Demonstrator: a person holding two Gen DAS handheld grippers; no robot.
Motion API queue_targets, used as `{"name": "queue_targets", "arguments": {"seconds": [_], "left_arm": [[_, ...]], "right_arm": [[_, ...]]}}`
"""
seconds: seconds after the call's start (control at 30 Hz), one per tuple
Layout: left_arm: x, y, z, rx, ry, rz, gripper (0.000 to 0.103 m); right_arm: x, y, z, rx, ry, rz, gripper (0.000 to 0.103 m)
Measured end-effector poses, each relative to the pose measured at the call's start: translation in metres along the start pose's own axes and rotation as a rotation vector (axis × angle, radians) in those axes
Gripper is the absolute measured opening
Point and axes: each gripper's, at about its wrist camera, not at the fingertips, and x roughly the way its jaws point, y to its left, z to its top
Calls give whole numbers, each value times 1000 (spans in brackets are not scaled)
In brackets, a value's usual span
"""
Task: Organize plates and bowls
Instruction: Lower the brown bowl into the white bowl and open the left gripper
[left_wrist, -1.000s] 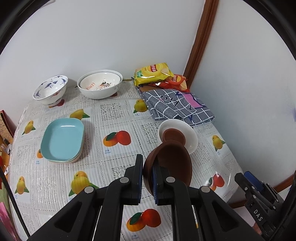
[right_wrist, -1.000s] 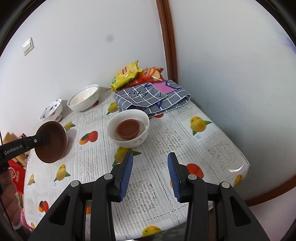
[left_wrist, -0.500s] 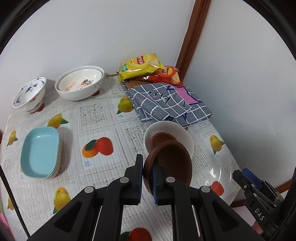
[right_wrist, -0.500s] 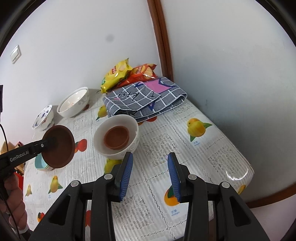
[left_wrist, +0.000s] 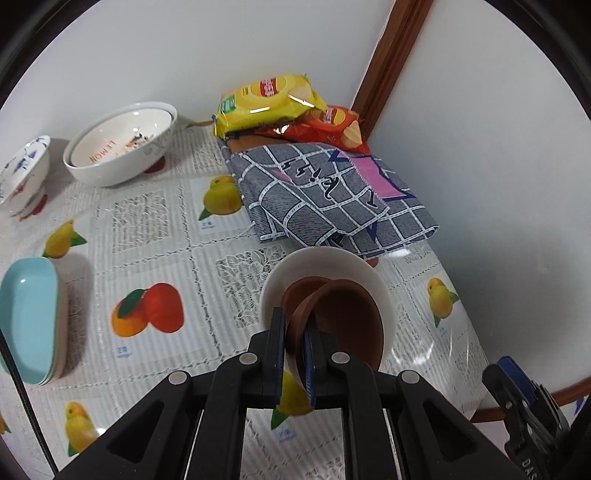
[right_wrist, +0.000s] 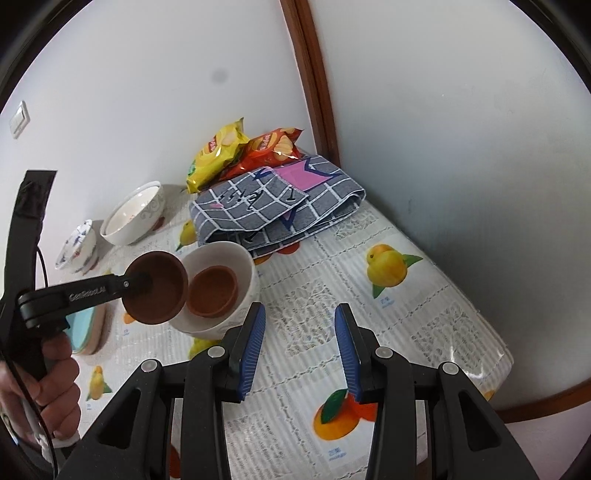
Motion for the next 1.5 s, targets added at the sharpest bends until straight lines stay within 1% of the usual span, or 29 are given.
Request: {"name": "queue_targets", "arguments": {"seconds": [0.1, 0.3, 0.5, 1.23, 1.5], "left_arm": [[9, 1, 3, -11, 8, -1, 9], [29, 0, 10, -32, 37, -10, 9], [42, 2, 11, -50, 52, -8, 9], [63, 5, 12, -79, 76, -32, 9], [64, 6, 12, -90, 71, -49, 10]], "right_arm": [[7, -2, 0, -6, 3, -8, 39], [25, -7, 0, 8, 37, -17, 39], [33, -9, 0, 7, 51, -20, 39], [43, -12, -5, 3, 77, -24, 39], [47, -11, -6, -3, 92, -19, 39]]}}
